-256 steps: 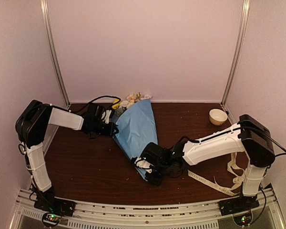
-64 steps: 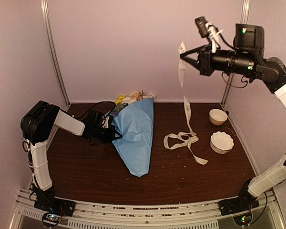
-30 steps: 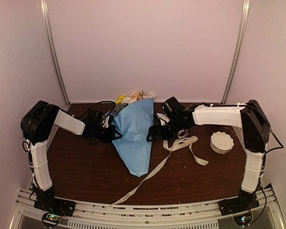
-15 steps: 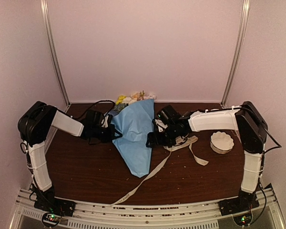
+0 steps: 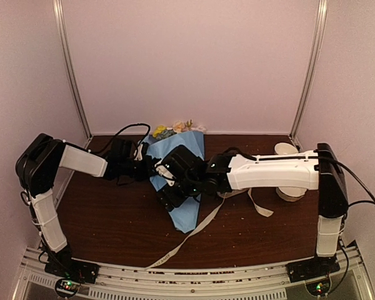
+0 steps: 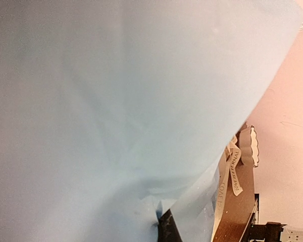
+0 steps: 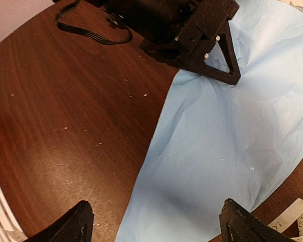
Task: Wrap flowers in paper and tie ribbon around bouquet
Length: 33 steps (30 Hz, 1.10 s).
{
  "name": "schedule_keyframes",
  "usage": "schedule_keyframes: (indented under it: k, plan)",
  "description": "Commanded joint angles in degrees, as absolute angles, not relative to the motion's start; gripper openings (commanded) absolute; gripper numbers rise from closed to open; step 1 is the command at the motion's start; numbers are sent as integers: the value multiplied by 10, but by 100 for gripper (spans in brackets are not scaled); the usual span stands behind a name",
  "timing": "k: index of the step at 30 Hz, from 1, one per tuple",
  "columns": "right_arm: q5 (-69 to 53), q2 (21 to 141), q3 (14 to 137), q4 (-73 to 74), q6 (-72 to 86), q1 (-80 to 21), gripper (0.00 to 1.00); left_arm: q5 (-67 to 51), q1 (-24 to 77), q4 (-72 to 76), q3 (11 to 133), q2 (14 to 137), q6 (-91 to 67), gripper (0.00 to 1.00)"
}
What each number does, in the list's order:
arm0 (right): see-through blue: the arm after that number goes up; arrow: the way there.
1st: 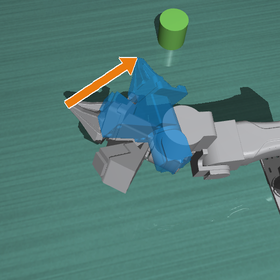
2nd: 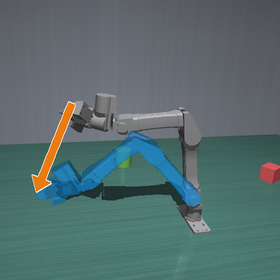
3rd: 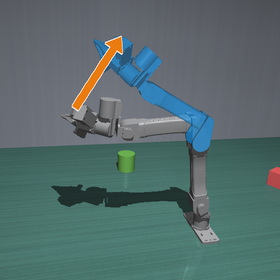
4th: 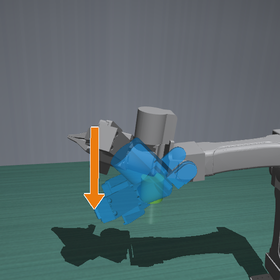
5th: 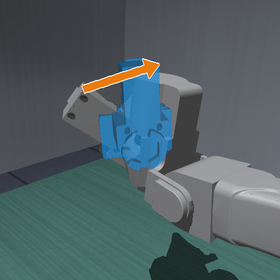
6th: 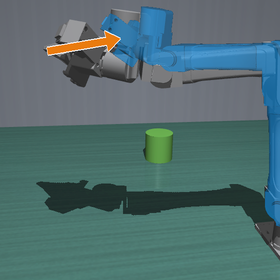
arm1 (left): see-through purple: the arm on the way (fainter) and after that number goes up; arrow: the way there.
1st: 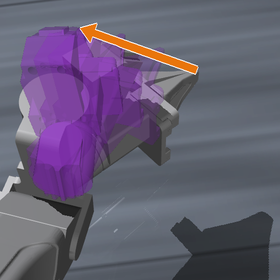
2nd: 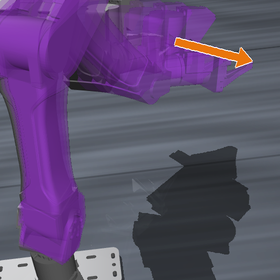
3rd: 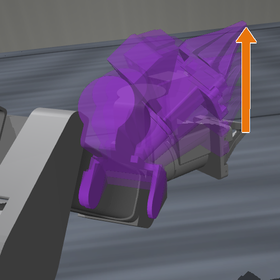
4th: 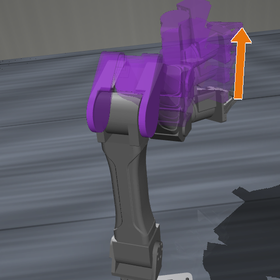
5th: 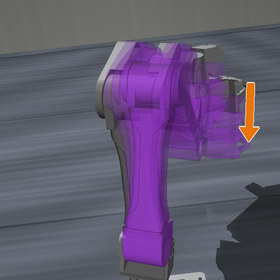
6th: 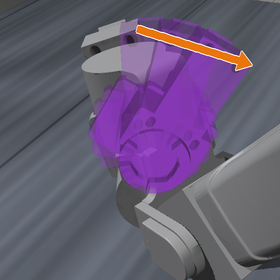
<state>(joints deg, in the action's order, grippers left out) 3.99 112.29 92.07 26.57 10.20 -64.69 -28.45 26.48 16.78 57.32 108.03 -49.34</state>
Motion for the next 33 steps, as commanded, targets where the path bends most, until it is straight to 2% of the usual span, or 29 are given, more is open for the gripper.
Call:
schedule_keyframes:
  k: [1,13,19,24,28,30,33]
  plan:
    - [118,1185,949,281,61,-644,88,-290,270,224,563,1056,-518,0]
    - [310,1307,1018,279,16,-675,88,-298,271,253,550,1058,-539,0]
    - [325,1320,1032,279,3,-689,96,-300,271,258,554,1063,-539,0]
    - [347,1354,1078,306,5,-688,100,-299,272,257,554,1062,-539,0]
    - [355,1356,1090,305,3,-689,99,-302,272,257,554,1065,-539,0]
    - [368,1363,1091,304,4,-686,90,-300,272,258,553,1064,-538,0]
    - [381,1377,1100,320,16,-683,62,-299,272,252,554,1065,-535,0]
